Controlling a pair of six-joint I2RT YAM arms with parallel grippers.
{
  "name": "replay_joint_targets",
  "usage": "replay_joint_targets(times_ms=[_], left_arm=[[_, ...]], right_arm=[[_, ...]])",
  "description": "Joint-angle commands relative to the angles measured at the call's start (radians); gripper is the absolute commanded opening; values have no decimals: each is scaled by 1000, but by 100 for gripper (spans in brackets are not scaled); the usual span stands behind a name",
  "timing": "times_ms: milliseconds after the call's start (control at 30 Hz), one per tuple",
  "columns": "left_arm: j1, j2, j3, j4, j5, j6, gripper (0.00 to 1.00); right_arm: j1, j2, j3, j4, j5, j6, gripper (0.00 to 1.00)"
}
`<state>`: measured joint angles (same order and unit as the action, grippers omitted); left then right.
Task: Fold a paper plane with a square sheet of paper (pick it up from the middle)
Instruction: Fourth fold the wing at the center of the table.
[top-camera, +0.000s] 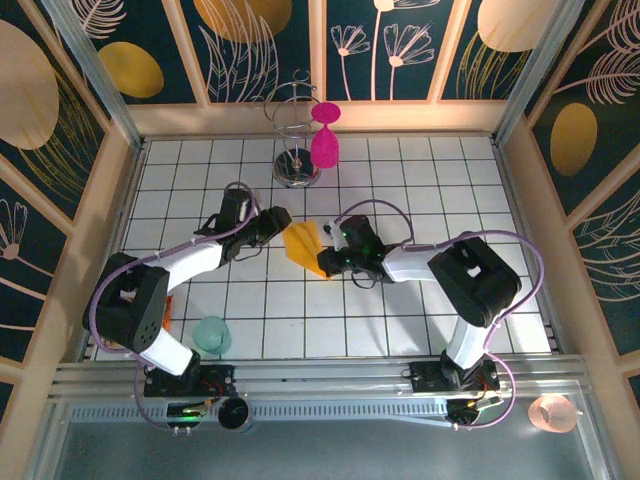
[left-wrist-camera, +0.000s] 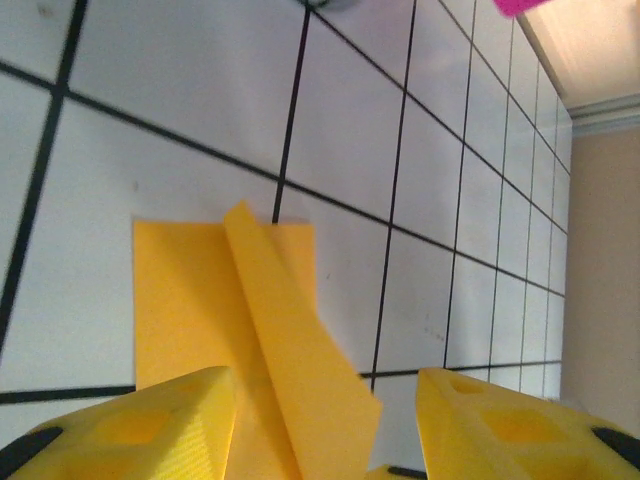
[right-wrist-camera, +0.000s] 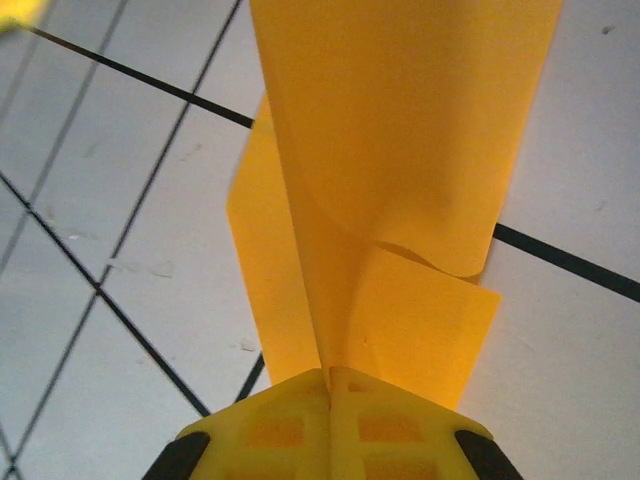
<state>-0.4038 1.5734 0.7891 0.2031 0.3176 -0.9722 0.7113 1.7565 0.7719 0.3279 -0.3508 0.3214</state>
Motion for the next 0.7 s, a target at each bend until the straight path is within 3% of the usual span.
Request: replay_joint_targets(times_ms=[0, 233, 667], left_arm=[[-30, 18, -54, 151, 86, -64, 50], [-79, 76, -100, 253, 102, -118, 49], [-86, 88, -134, 262, 79, -117, 46]], right_arm=[[-26, -21, -18, 115, -150, 61, 0], [-54, 26, -43, 185, -233, 116, 0], [-95, 94, -80, 297, -363, 228, 0]])
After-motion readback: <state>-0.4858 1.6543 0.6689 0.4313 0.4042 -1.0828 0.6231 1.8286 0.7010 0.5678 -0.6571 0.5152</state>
